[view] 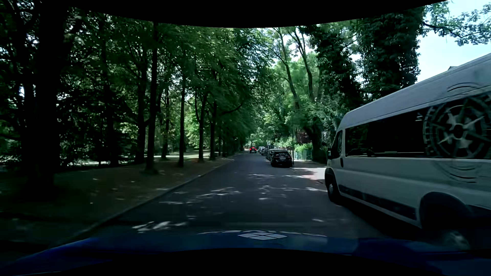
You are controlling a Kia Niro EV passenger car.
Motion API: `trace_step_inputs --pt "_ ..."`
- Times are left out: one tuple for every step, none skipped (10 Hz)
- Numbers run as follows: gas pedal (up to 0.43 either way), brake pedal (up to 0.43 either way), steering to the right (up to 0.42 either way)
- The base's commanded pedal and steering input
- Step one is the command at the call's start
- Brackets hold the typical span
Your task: Follow the waypoints while adhering to traffic rules and regulations
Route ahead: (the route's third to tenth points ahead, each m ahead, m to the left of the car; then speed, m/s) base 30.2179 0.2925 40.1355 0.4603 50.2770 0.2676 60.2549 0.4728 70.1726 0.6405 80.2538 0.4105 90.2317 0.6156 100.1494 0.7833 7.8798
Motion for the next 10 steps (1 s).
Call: trace_step_inputs --pt "0.177 0.000 0.002" --pt "0.177 0.000 0.001" --pt "0.177 0.000 -0.002" --pt "0.189 0.000 -0.005" --pt "0.189 0.000 -0.008" --pt "0.189 0.000 -0.010" --pt "0.189 0.000 -0.010" --pt "0.189 0.000 -0.009" --pt "0.189 0.000 -0.009" --pt "0.189 0.000 -0.009"
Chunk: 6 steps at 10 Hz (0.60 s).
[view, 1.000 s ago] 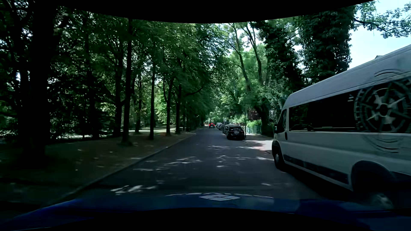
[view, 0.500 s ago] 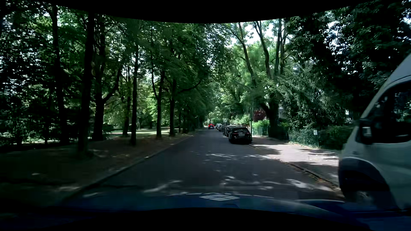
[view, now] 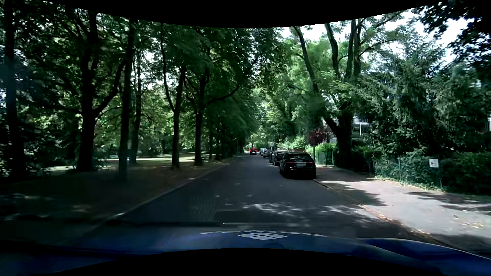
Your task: Follow the waypoints while adhering to traffic rules and regulations
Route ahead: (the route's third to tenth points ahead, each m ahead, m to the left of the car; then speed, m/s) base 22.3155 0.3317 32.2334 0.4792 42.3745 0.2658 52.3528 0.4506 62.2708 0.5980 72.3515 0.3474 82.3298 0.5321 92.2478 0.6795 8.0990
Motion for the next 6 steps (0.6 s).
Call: trace_step_inputs --pt "0.189 0.000 -0.008" --pt "0.189 0.000 -0.008" --pt "0.197 0.000 -0.008" --pt "0.197 0.000 -0.008" --pt "0.189 0.000 -0.008" --pt "0.189 0.000 -0.007"
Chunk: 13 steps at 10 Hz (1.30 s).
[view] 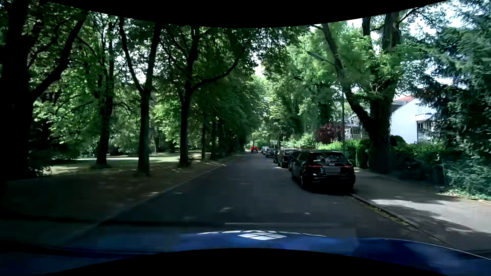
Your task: Follow the waypoints while adhering to traffic rules and regulations
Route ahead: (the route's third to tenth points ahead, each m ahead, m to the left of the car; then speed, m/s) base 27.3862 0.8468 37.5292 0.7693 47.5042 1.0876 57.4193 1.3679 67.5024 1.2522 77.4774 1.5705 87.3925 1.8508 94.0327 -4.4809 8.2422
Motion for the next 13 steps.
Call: trace_step_inputs --pt "0.177 0.000 -0.007" --pt "0.177 0.000 -0.006" --pt "0.177 0.000 -0.005" --pt "0.177 0.000 -0.004" --pt "0.150 0.000 -0.002" --pt "0.150 0.000 -0.002" --pt "0.150 0.000 -0.002" --pt "0.150 0.000 -0.002" --pt "0.157 0.000 -0.002" --pt "0.157 0.000 -0.002" --pt "0.157 0.000 -0.001" --pt "0.157 0.000 -0.002" --pt "0.157 0.000 -0.001"
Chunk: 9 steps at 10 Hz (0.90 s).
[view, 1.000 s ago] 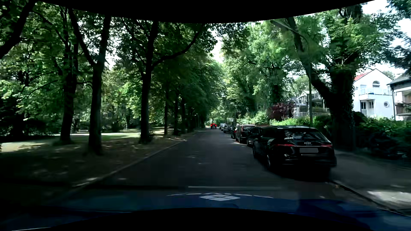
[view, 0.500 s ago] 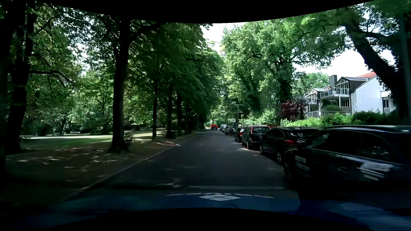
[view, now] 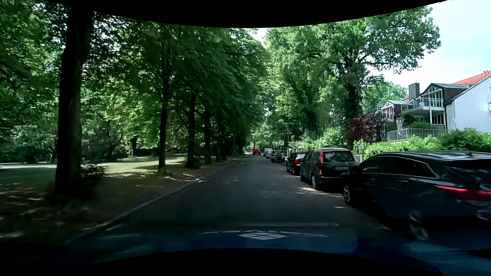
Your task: Follow the waypoints while adhering to traffic rules and regulations
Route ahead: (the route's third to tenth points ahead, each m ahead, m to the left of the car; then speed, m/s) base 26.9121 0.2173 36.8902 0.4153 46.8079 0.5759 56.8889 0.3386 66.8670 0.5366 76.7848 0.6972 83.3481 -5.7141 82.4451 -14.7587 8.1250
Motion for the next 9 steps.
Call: trace_step_inputs --pt "0.157 0.000 -0.001" --pt "0.169 0.000 -0.001" --pt "0.169 0.000 -0.001" --pt "0.177 0.000 -0.001" --pt "0.189 0.000 -0.001" --pt "0.189 0.000 -0.001" --pt "0.189 0.000 -0.001" --pt "0.189 0.000 -0.001" --pt "0.189 0.000 -0.001"
